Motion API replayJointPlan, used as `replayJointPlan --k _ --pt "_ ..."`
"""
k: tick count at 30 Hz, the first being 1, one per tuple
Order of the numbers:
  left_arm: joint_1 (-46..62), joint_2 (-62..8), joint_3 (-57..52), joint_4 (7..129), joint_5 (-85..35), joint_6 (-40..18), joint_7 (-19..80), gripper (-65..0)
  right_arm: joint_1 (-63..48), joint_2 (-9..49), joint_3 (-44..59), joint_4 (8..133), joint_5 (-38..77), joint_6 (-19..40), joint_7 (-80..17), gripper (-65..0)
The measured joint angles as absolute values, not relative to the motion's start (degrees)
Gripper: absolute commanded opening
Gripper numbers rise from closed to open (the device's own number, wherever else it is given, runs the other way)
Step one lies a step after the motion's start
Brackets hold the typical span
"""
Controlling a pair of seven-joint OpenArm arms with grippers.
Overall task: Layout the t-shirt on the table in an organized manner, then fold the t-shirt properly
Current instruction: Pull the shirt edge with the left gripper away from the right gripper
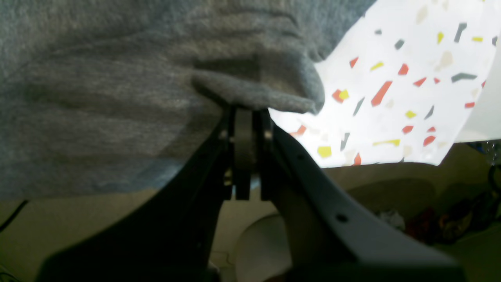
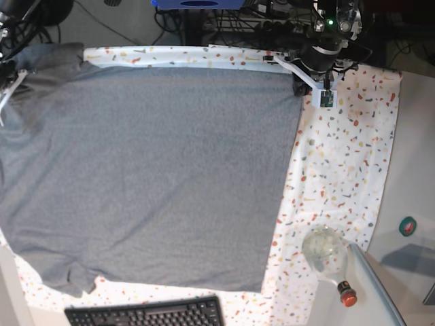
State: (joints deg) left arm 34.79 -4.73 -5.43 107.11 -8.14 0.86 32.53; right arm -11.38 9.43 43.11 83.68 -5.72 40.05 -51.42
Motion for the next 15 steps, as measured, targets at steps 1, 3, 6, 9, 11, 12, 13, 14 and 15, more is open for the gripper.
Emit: replayJointPlan --k 1,3,6,9,11,12,13,14,15 --pt "35.53 -4.62 -5.48 108.14 -8.12 0.89 32.62 -65.0 -12.12 9.32 43.11 84.36 -5.58 40.07 -51.68 -65.0" --pt "37.34 -4.54 -5.48 110.37 -8.23 0.75 32.51 -65.0 -13.63 9.02 43.11 86.94 -5.89 40.12 -51.92 -65.0" --pt "37.71 -4.47 -5.19 110.41 -8.16 0.69 32.62 -65.0 -14.04 8.99 43.13 89.76 -5.61 40.12 -54.76 -65.0" --pt "37.45 -4.43 -5.02 110.56 -8.14 0.84 32.56 -65.0 -13.76 8.75 43.13 90.35 -5.41 40.14 -57.06 -65.0" --pt "37.63 -4.36 -5.06 110.8 -8.16 0.84 32.51 -65.0 -14.09 7.79 43.13 90.7 -5.54 40.12 -57.23 -65.0" --pt "37.58 -4.29 -5.21 110.59 -8.16 0.84 32.51 -65.0 -14.17 7.46 43.11 90.54 -5.56 40.14 -57.28 -65.0" --pt "37.32 -4.32 -5.28 110.02 -8.16 0.84 32.51 -65.0 -14.09 7.44 42.94 89.67 -5.5 40.12 -57.1 -65.0" --pt "37.01 -4.34 -5.48 109.45 -8.14 0.89 32.58 -65.0 -13.98 7.53 42.74 88.9 -5.54 40.14 -57.28 -65.0" --pt "37.01 -4.34 -5.5 109.47 -8.14 0.89 32.8 -65.0 -14.04 7.33 42.74 89.45 -5.56 40.14 -57.84 -65.0"
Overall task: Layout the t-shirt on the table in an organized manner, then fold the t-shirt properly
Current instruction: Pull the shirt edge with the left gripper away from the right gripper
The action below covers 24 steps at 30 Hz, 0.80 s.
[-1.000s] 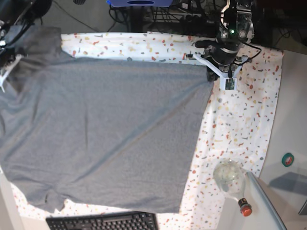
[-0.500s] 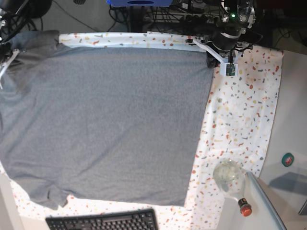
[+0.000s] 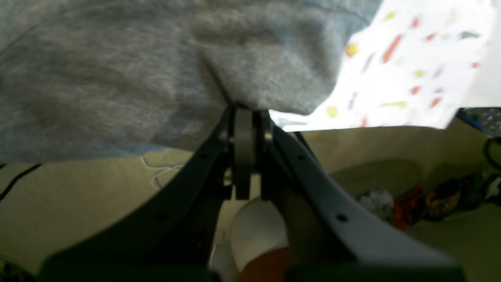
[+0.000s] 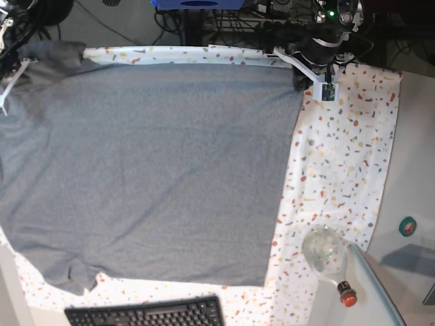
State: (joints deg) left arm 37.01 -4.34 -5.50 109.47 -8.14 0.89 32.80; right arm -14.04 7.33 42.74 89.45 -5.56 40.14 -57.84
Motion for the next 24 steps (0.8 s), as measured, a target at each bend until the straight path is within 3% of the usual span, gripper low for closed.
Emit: replayJointPlan --k 3,11,17,24 --pt "37.39 -4.38 -5.43 110.91 -8.32 0.47 32.32 -65.0 -14.79 7.29 42.94 94.37 -5.48 40.12 -58.74 -65.0" --pt "37.23 -4.38 -5.06 110.5 -8.38 0.86 32.77 -65.0 -14.39 6.42 42.76 92.18 -5.63 40.16 -59.22 -65.0" --pt "27.27 -3.29 -5.67 110.32 -7.9 1.08 45.08 -65.0 -9.02 6.76 42.35 91.57 -6.02 40.12 -58.7 -65.0" --pt "19.2 -3.22 -5.06 107.79 -8.14 1.06 47.35 -65.0 -0.23 6.83 35.46 86.3 -13.61 40.12 -56.49 -65.0"
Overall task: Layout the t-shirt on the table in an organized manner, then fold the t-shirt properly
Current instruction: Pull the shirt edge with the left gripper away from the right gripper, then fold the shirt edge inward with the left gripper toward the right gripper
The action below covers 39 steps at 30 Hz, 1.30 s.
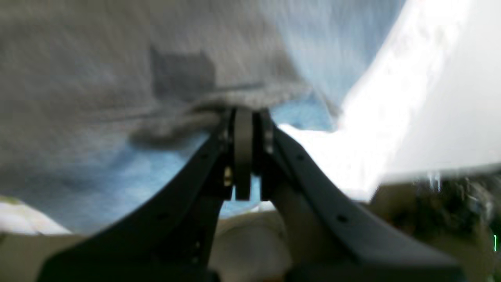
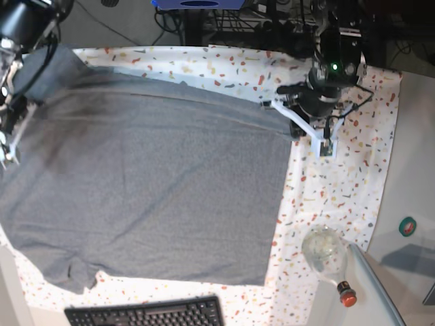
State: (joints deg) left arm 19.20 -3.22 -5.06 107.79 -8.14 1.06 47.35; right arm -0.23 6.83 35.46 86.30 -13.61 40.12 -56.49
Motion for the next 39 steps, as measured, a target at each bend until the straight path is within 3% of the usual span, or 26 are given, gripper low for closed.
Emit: replayJointPlan --k 13,28,32,39 --pt "11.68 -3.2 -5.63 99.24 -8.58 1.06 47.0 -65.0 14.37 8.4 35.4 69.93 -26.39 40.12 -50.52 -65.0" --pt "5.82 -3.07 -5.72 90.98 -8.32 1.08 46.94 -65.0 22.39 11.2 35.46 56.66 -27.16 40.12 -45.28 -65.0" --pt "4.47 -1.67 -5.91 89.58 -8.19 6.07 46.74 -65.0 23.94 12.08 35.4 52.12 -27.03 40.1 -42.22 -65.0" --pt "2.2 -1.45 -5.17 89.38 -8.6 6.26 46.57 -65.0 24.73 12.1 35.4 48.51 -27.24 40.1 -40.38 -65.0"
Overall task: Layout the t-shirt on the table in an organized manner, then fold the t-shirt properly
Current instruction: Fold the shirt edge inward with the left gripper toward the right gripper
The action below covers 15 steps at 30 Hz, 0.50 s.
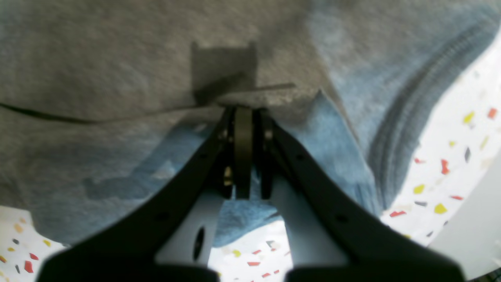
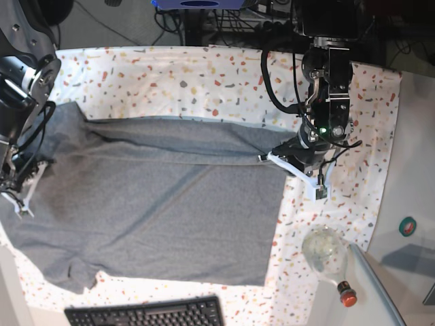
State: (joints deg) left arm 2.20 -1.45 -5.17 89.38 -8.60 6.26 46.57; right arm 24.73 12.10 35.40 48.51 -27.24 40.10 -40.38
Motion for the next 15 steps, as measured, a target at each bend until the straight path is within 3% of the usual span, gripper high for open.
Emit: replayJointPlan --k 15 --pt "0.64 -1.45 -5.54 85.52 -8.27 6.28 46.35 -65.0 24.88 12.32 35.4 48.56 -27.27 40.1 -39.05 -65.0"
